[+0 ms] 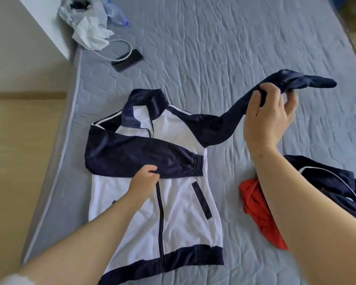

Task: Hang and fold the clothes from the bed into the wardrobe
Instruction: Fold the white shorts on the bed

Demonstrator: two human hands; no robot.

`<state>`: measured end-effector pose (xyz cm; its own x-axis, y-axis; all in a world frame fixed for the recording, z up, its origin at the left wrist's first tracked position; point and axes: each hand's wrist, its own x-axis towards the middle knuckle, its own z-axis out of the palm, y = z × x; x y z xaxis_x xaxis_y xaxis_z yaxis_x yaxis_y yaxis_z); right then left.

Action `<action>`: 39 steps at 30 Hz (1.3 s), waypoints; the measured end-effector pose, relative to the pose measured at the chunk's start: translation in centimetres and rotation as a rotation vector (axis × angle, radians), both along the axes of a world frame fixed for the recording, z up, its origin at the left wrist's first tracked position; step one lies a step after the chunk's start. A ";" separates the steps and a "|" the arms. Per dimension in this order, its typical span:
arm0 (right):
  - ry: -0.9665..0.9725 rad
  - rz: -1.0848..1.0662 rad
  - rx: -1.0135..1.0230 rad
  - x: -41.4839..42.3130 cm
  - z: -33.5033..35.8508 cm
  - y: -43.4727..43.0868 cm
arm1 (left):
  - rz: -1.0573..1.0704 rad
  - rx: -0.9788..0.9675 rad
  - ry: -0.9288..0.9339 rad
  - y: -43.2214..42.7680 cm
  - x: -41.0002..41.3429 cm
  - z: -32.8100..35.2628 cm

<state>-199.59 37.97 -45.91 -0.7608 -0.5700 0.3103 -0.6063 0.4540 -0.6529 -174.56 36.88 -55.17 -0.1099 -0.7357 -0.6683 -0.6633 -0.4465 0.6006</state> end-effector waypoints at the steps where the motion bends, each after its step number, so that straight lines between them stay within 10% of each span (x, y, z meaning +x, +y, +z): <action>1: 0.017 0.065 0.004 0.8 0.1 0.0 | 0.040 0.003 0.042 -0.1 -0.2 0.6; 10: 0.415 0.785 0.051 10.6 -2.1 2.1 | 0.674 0.341 0.991 -4.8 -1.8 5.8; 17: 0.273 0.962 0.300 12.9 -5.3 5.2 | 0.545 0.279 0.663 -3.4 -0.5 4.0; 24: 0.099 0.683 0.502 12.4 -6.0 5.2 | 0.694 0.233 1.147 -4.0 3.2 4.8; 28: 0.024 0.682 0.648 12.9 -7.6 4.9 | 1.047 -0.148 0.299 -3.8 6.3 2.0; 30: -0.056 0.674 0.724 13.4 -8.5 4.9 | 0.906 -0.207 0.177 -3.7 6.5 0.9; 39: -0.272 0.669 0.839 14.1 -10.6 4.3 | 0.814 -0.022 0.903 -6.9 8.5 1.7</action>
